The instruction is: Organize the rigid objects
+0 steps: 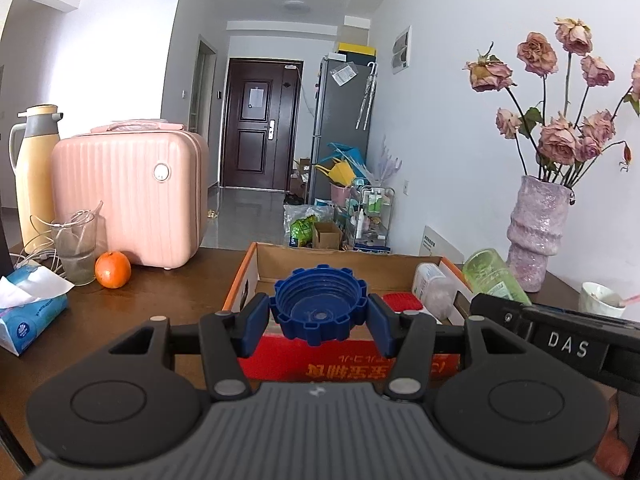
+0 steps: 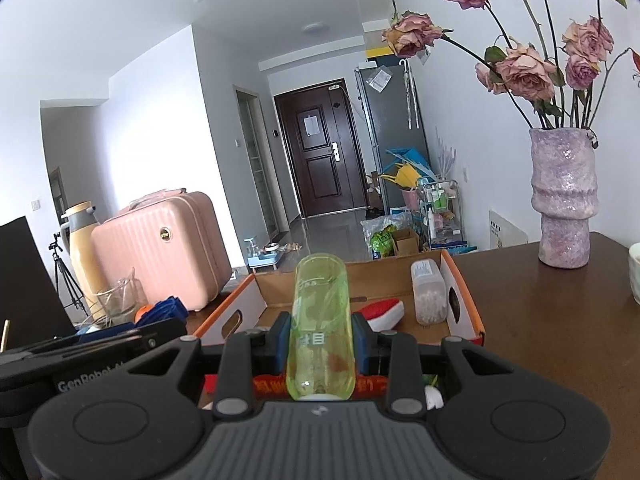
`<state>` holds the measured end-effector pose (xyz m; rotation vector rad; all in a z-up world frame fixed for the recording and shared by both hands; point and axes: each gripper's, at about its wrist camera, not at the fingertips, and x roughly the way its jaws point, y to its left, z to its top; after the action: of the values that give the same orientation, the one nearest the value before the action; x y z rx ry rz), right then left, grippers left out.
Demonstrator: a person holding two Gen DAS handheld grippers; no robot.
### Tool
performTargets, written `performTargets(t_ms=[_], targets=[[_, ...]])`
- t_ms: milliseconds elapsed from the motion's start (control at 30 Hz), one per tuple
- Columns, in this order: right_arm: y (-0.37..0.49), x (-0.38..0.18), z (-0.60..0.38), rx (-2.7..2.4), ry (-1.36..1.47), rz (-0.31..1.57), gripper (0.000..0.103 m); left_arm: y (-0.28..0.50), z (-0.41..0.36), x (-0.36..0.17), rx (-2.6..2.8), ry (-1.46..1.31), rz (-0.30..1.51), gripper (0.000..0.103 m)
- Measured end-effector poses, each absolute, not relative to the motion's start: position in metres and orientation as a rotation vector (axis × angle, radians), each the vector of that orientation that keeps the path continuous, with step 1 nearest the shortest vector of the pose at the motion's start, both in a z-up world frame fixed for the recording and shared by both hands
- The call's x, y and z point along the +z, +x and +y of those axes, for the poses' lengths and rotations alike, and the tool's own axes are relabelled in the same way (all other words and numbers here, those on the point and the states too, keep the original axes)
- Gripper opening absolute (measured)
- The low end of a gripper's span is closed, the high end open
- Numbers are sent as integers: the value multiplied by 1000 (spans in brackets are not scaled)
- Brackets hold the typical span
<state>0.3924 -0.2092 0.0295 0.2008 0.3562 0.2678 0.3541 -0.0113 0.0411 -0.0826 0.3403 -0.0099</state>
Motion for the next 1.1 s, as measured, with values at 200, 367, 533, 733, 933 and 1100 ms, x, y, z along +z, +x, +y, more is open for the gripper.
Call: performTargets(t_ms=[200,367,533,733,933,1100], targets=[[414,29,-214,264,212,369,30,376,-10,41,-2,-97,339,54],[433,22,-214,265,218,389,30,397,-12,38,-7,-114,351,54],[450,18,-214,262,215,399,30,414,-14,36,-5,-118,355,54],[469,18,-217,250,211,397,30,434,-17,32,-3,-117,364,54],[487,16,-218,238,211,404,30,452,-19,30,-4,-116,368,54],[502,14,-218,232,202,409,30,467,-20,27,0,-109,377,54]])
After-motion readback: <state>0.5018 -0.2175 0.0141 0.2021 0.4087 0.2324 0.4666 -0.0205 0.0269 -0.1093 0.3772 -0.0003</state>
